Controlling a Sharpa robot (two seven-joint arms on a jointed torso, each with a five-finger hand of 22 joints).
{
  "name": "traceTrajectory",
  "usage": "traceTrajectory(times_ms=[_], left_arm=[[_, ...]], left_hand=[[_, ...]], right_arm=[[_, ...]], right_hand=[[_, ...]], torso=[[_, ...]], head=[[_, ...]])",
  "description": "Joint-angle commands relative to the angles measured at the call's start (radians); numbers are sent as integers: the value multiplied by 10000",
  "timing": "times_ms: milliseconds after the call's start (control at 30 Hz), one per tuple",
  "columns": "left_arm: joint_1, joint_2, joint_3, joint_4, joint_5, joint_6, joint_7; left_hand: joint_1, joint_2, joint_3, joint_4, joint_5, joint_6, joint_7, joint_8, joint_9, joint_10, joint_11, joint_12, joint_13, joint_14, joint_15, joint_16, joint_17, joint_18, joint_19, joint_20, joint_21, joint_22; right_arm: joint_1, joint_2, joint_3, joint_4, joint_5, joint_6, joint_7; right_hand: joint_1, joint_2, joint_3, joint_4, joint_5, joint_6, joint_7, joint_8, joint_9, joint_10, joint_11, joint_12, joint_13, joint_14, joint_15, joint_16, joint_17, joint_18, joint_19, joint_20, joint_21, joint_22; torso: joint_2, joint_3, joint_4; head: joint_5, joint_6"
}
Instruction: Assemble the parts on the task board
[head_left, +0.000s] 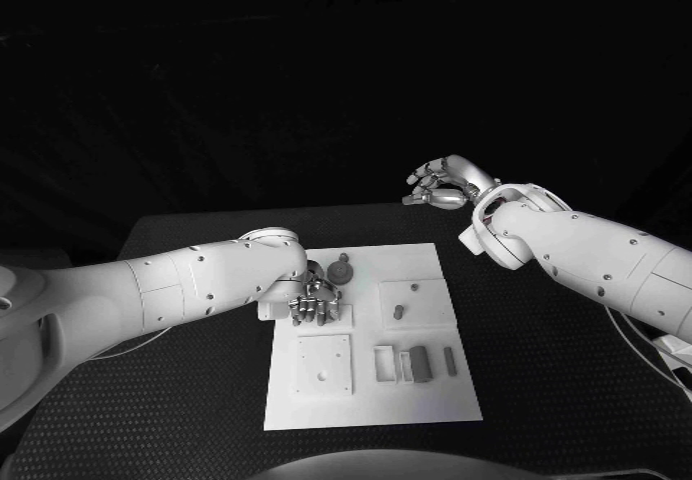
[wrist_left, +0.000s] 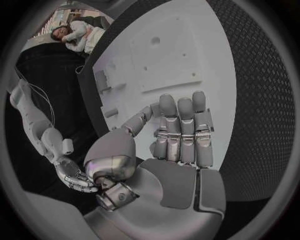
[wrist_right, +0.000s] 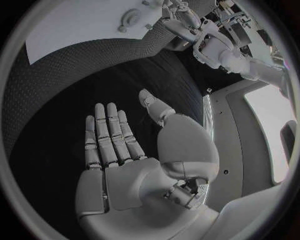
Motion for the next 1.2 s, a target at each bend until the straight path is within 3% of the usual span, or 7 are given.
traceTrajectory(times_ms=[33, 367, 600, 767, 1200], left_arm=[[-31, -2, -22, -18, 30, 34, -24], [-40, -57, -20, 11, 35, -191, 55], [-51, -123, -19, 74, 151, -252, 123], [-53, -184, -19, 123, 218, -126, 114], [-91, -302, -19, 233, 215, -210, 95]], left_hand=[[465, 512, 148, -52, 153, 1, -23, -29, -10, -27, 19, 73, -13, -65, 41, 59, -33, 29, 80, -9, -60, 216], [675, 660, 162, -49, 172, -51, 5, -74, -18, -80, 44, 63, -35, -114, 52, 78, -84, 5, 47, 6, -83, 217], [638, 712, 102, -65, 1205, -255, 100, -253, -76, -263, 126, 7, -99, -286, 89, 83, -224, -42, -85, 37, -187, 211], [634, 705, 111, -76, 1529, -297, 121, -291, -79, -315, 147, -25, -132, -340, 102, 79, -287, -52, -128, 47, -223, 213], [771, 690, 175, -96, 1560, -383, 157, -351, -88, -405, 180, -91, -182, -420, 114, 54, -366, -59, -193, 58, -268, 217]], right_arm=[[2, -3, 3, 16, 23, 104, 90], [2, 4, 3, 6, 24, 103, 98], [1, 0, 3, 9, 25, 99, 102], [1, -12, 3, 15, -15, 100, 100], [1, -45, 3, 28, 0, 113, 101]], right_hand=[[33, -48, -49, 6, -43, -49, 421, 34, -10, 13, 61, -40, -12, -25, 57, -64, 18, -203, -67, 11, -45, 13], [34, -47, -49, 6, -42, -51, 421, 36, -13, 13, 62, -41, -23, -25, 58, -74, 27, -207, -77, 11, -57, 20], [33, -45, -48, 7, -43, -53, 422, 37, -16, 13, 63, -41, -31, -26, 59, -81, 34, -209, -82, 12, -64, 26], [32, -46, -49, 7, -43, -54, 422, 37, -17, 13, 64, -41, -35, -26, 60, -86, 38, -211, -84, 12, -68, 29], [22, -46, -52, 13, -43, -56, 423, 39, -22, 14, 65, -41, -49, -26, 62, -99, 51, -214, -87, 14, -79, 40]], torso=[[3, 5, -6], [4, -6, 0], [2, 1, 3], [-1, 3, 4], [-1, 8, 1]], head=[[4, 5], [-6, 43], [-15, 43], [-10, 50], [-6, 56]])
